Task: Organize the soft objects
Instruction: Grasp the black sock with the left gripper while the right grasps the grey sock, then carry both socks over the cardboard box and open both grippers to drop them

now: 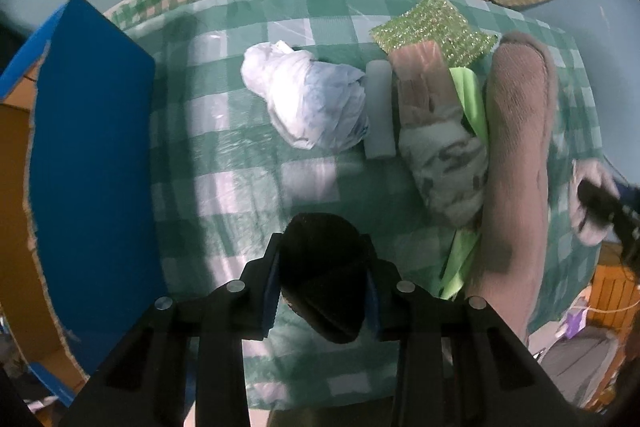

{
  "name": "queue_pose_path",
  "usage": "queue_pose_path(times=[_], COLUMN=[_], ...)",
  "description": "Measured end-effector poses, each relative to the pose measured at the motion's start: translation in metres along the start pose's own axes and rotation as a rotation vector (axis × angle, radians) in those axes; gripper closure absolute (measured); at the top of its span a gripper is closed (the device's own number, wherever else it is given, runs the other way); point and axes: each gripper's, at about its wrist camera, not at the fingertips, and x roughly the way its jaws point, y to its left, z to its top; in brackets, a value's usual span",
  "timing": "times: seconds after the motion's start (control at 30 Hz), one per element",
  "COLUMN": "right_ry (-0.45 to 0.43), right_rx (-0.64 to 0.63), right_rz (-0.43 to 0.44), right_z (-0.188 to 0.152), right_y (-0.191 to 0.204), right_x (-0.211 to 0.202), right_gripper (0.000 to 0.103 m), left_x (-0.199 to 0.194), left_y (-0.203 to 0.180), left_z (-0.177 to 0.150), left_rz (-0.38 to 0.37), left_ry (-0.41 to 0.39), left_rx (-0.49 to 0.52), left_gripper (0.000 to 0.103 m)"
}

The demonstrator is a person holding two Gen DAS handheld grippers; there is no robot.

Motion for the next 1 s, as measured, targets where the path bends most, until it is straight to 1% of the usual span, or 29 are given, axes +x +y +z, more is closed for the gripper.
queue_pose_path(times=[0.1,0.37,0.6,0.67,0.77,0.87,1.0], right_ry=[-0.008,-0.034,-0.051,-0.058,-0.063,-0.07,-0.079], right_rx=[-0.002,-0.03,-0.063,-0.072,-0.088,-0.109,-0.139], right_rz=[0.003,0.01,0.02,0.028,0.036,0.047,0.063], right_z=[0.005,0.009,0.013,0.015,0.016,0.02,0.025], right_y=[0.003,0.019,0.037,0.044,0.054,0.067,0.083], right_x=[-0.005,-0.029,-0.047,-0.052,-0.058,-0.066,-0.073], right_gripper=[0.075,0.075,0.075,0.075,0.075,0.075,0.075], left_x=[-0.009,-0.042,-0.078,-0.082,-0.091,-0.094,-0.106], left_y=[0.002,0.01,0.014,0.015,0.02,0.024,0.036], left_z=[-0.007,-0.018,-0.026,-0.028,-0.032,-0.035,-0.042], left_rz=[0.014,0.0,0.046,0.051,0.061,0.073,0.054], left_ry=[-0.008,-0.05,-0.11,-0.123,-0.145,-0.142,-0.159], left_rx=[0.017,0.027,0.076,0.082,0.084,0.081,0.048], left_gripper=[0.068,0.068,0.068,0.068,0.068,0.068,0.068])
